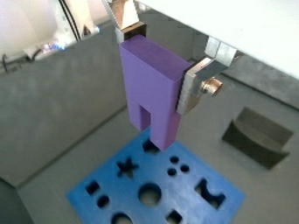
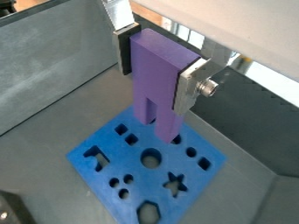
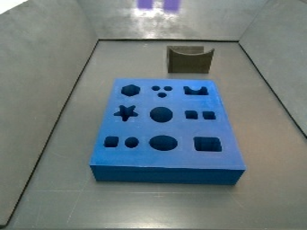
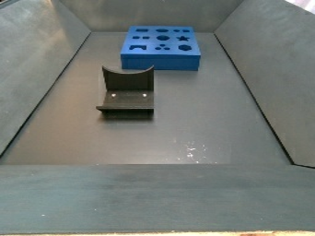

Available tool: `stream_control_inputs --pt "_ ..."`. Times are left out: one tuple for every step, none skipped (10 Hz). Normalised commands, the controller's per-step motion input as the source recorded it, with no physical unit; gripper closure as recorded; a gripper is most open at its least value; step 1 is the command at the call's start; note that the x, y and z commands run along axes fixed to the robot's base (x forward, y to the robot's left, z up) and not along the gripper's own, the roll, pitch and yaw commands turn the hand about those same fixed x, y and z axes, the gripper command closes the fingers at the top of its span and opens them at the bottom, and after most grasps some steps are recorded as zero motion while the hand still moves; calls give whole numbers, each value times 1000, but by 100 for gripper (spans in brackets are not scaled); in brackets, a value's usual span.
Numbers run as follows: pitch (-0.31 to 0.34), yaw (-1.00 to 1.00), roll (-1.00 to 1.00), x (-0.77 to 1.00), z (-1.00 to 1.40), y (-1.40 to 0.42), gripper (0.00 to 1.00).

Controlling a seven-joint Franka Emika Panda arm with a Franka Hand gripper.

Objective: Pick up the double-square object. Move up. Place the double-square object on the fixture. Regrasp the double-square object. Move to above the board. Insert the double-square object.
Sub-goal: Insert the double-square object.

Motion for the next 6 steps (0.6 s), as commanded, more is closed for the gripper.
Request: stream_control_inputs --pt "-183 69 -97 471 -563 0 100" --pt "-169 74 -91 471 -571 0 100" --pt "-220 74 -29 423 -657 -3 100" --pt "-249 89 0 380 -737 -60 100" --pt "-251 71 0 283 -729 -120 100" --pt "-234 71 0 229 -726 -137 100"
